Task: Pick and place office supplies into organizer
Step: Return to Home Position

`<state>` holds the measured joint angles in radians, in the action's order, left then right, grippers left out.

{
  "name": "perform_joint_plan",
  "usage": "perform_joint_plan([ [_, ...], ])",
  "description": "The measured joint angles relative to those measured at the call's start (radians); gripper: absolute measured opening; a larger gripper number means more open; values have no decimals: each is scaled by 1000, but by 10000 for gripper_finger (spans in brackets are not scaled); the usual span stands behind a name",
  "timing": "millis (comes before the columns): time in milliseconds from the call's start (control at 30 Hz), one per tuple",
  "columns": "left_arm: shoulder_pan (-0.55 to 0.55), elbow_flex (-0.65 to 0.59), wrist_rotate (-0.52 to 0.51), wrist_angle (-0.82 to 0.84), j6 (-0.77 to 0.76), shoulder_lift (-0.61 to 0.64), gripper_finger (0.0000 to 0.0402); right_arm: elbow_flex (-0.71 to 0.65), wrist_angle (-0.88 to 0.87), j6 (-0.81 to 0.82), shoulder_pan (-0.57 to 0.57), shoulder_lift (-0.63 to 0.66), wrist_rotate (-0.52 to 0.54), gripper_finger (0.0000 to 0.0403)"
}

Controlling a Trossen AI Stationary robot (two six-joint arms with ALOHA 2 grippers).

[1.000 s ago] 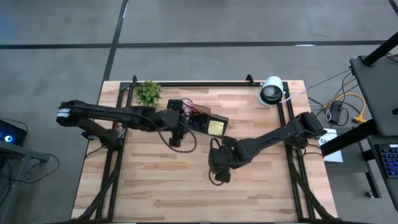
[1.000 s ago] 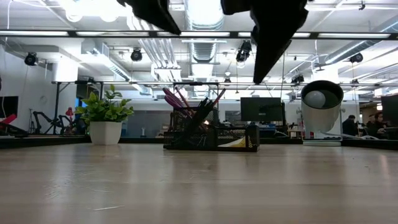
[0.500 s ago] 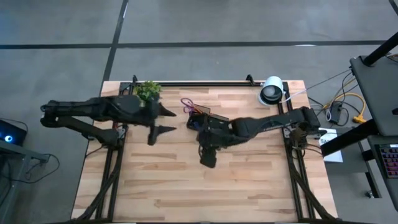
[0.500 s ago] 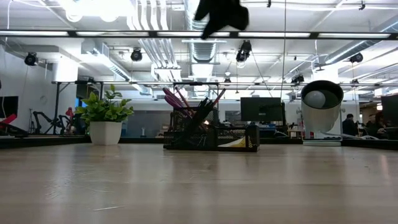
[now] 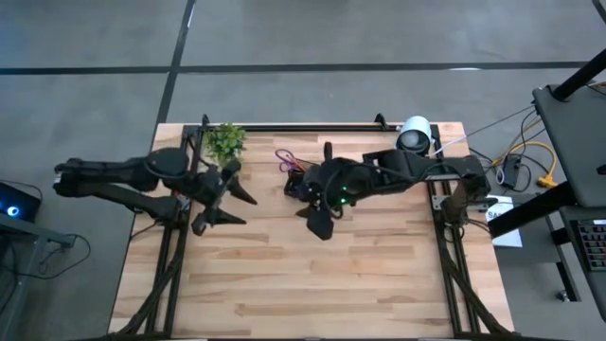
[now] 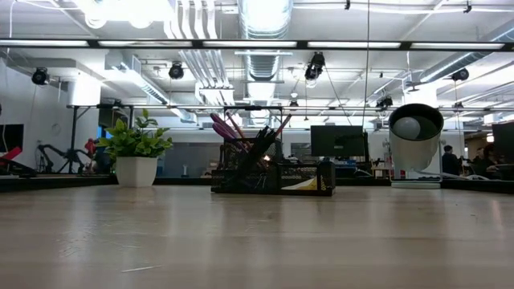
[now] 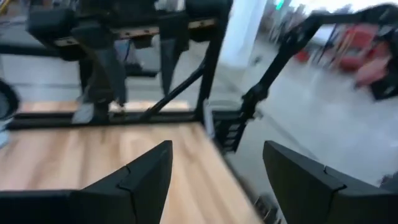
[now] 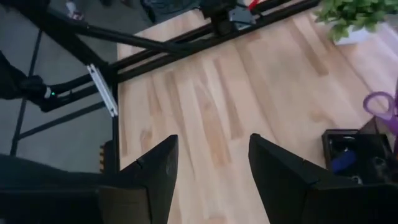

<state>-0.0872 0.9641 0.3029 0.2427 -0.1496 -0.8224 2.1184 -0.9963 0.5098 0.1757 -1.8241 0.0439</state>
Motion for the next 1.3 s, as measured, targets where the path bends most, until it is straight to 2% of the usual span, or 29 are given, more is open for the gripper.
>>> perform_joint_plan([
  [100, 0, -147, 30, -219, -78, 36, 235, -64, 7, 36, 34, 29, 2, 183],
  [233, 1, -294, 68, -351, -157, 93, 235, -231, 87, 111, 82, 99, 3, 183],
  [400, 12, -384, 70, -371, -185, 175, 235, -587, 432, 182, 111, 308, 67, 183],
  [567, 46, -405, 65, -369, -185, 226, 235, -981, 854, 171, 117, 557, 91, 183],
  [667, 75, -408, 63, -377, -180, 250, 235, -1153, 1081, 125, 115, 678, 93, 183],
  [733, 92, -414, 64, -400, -163, 258, 235, -1240, 1167, 92, 117, 744, 90, 183],
  [833, 113, -442, 61, -457, -156, 259, 235, -1338, 1191, 61, 115, 827, 90, 183],
  [967, 126, -561, 52, -716, -183, 243, 235, -1440, 1168, 63, 114, 923, 143, 183],
  [1100, 127, -699, -19, -939, -227, 227, 235, -1527, 1134, 92, 106, 1007, 155, 183],
  [1200, 127, -767, -93, -980, -267, 239, 235, -1573, 1129, 265, 101, 1055, 199, 183],
  [1233, 127, -784, -113, -980, -281, 244, 235, -1583, 1126, 267, 101, 1068, 199, 183],
  [1300, 127, -806, -131, -981, -287, 256, 235, -1598, 1138, 153, 102, 1085, 167, 183],
])
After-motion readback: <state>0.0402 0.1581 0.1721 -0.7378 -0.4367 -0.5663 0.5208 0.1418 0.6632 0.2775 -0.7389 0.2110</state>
